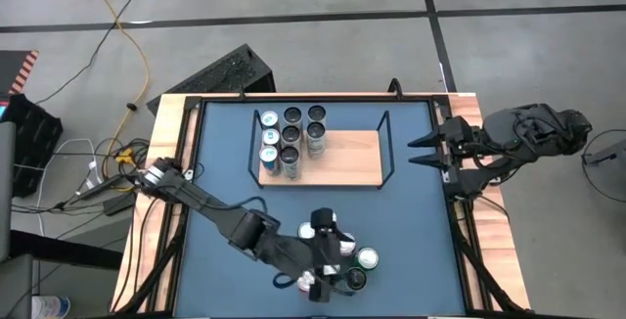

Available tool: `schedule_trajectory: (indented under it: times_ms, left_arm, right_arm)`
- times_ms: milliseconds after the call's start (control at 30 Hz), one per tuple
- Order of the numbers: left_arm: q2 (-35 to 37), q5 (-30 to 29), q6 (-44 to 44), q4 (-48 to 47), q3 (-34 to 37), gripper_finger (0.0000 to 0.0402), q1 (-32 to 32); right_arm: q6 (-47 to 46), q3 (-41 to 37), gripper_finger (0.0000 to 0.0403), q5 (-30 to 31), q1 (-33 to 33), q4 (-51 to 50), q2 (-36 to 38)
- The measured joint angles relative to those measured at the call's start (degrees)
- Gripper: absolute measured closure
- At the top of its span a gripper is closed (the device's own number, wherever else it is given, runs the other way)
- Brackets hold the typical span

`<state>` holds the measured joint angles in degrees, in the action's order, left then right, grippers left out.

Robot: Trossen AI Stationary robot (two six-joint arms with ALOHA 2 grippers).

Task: Place canned beverage on shelf
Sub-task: Put the white and blue soda can on the shelf aligned with the other white and blue soda cans

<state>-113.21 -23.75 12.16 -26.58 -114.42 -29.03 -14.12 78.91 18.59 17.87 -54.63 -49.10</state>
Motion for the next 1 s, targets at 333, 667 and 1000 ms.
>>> schedule_trajectory:
  times_ms: [333,667,1000]
  left_arm:
    - [-11.97,9.68,-2.12,-8.03,-17.0,0.0086,-0.01]
    - [-12.57,3.7,0.46,-11.92,-16.27,0.0086,-0.36]
    - [-15.94,6.98,0.99,-10.5,-15.83,0.0086,-1.06]
  right_arm:
    - [-9.6,-0.32,0.0248,-0.37,1.65,-5.8,-0.02]
    - [-12.88,-1.51,0.0248,-0.13,2.89,-8.37,-0.79]
    - [-12.88,-1.51,0.0248,-0.08,2.68,-8.44,-1.97]
